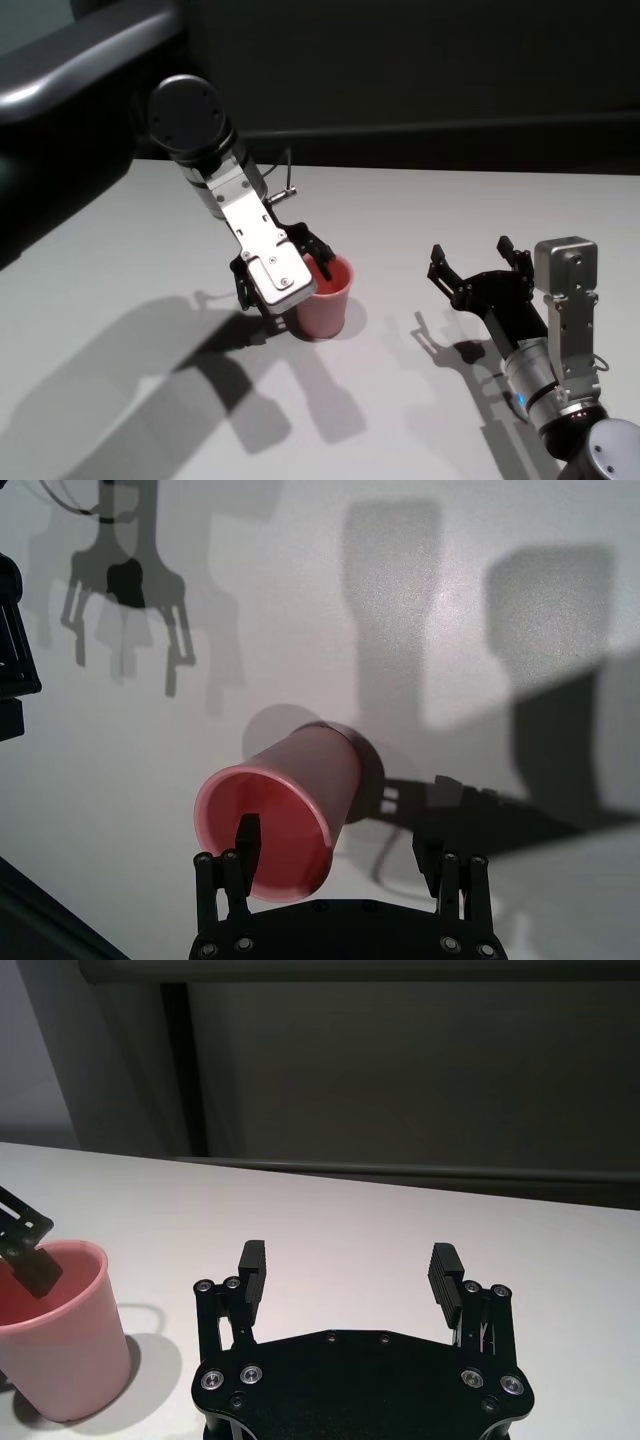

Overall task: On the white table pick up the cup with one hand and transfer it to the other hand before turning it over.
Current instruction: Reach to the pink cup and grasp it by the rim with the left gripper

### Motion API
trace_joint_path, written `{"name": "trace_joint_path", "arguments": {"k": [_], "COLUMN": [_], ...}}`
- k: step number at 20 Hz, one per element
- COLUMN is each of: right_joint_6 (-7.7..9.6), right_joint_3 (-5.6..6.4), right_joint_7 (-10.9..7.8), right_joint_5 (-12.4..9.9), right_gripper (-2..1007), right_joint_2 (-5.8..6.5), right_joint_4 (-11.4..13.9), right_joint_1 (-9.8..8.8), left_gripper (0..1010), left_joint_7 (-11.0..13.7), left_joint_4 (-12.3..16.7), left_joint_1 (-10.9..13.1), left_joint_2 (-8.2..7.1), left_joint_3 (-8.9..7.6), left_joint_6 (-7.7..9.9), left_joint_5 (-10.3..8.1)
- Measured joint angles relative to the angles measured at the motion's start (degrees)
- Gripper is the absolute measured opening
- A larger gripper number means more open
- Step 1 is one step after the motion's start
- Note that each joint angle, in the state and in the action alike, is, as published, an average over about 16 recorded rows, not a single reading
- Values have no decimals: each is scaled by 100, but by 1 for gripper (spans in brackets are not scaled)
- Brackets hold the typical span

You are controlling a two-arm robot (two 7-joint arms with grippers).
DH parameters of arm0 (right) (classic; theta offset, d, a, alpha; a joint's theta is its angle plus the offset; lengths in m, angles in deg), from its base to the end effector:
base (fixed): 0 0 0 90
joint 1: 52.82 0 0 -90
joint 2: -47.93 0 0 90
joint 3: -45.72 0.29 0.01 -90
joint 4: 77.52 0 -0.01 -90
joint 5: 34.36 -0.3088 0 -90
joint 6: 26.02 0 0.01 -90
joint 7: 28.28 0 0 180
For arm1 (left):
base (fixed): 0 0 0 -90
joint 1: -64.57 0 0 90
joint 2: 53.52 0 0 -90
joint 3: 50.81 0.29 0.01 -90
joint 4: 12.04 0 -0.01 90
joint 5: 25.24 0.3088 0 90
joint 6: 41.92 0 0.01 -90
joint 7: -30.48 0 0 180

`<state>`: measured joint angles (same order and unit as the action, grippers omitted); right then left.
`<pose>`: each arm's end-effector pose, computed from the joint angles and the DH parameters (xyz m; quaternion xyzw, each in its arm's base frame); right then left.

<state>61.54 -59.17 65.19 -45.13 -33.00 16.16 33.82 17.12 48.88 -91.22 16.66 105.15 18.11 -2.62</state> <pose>0.3003 0.0393 -0.3070 0.0183 0.0179 -0.6312 0.7752 0.5128 -0.0932 -0.1053 0.5150 -0.4552 -0.3018 0.6607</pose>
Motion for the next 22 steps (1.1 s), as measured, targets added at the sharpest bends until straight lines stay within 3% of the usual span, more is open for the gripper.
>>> {"name": "trace_joint_path", "arguments": {"k": [22], "right_joint_6": [0], "right_joint_3": [0], "right_joint_7": [0], "right_joint_5": [0], "right_gripper": [1000], "right_joint_2": [0], "right_joint_4": [0], "right_joint_1": [0], "left_gripper": [999], "left_joint_7": [-203], "left_joint_4": [-294], "left_joint_1": [-59], "left_joint_2": [66], "left_joint_3": [288], "left_joint_6": [-46], "left_joint_5": [-50]}}
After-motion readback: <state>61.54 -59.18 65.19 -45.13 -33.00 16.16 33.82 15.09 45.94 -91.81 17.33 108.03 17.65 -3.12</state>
